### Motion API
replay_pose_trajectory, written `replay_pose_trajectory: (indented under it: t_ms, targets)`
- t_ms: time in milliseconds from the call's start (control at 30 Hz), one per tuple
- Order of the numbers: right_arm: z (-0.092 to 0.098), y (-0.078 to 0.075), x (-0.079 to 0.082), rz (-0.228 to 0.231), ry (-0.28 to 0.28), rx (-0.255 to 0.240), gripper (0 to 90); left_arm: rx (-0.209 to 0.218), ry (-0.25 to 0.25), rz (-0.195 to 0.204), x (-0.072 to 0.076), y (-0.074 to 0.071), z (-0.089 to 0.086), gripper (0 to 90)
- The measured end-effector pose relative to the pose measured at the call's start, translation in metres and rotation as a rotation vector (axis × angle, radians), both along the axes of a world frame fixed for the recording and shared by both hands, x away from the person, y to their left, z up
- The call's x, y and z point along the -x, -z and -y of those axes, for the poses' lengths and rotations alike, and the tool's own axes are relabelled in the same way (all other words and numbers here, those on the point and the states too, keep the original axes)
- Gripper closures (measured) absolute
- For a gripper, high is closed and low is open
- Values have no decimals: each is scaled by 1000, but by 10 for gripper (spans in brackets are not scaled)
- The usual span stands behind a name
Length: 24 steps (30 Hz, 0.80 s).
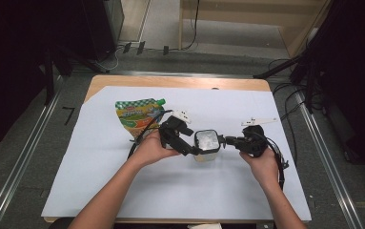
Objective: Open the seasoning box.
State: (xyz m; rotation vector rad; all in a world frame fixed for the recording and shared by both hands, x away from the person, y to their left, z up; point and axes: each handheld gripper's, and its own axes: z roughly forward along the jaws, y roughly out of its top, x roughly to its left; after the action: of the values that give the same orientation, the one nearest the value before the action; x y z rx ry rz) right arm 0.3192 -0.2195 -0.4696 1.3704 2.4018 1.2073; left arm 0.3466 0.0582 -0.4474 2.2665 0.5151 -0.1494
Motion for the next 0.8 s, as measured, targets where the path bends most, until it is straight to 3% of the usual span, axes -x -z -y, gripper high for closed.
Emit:
replay_pose_trajectory:
  t_ms: [100,400,800]
  targets:
    - [-2,1,1,7,8,16,900,-20,8,9,1,5,2,135]
    - [-3,5,1,10,22,17,900,-20,-5,49,5,18,8,145]
    - [-3,5,2,13,32,14,900,3,-32,61,6,18,10,157]
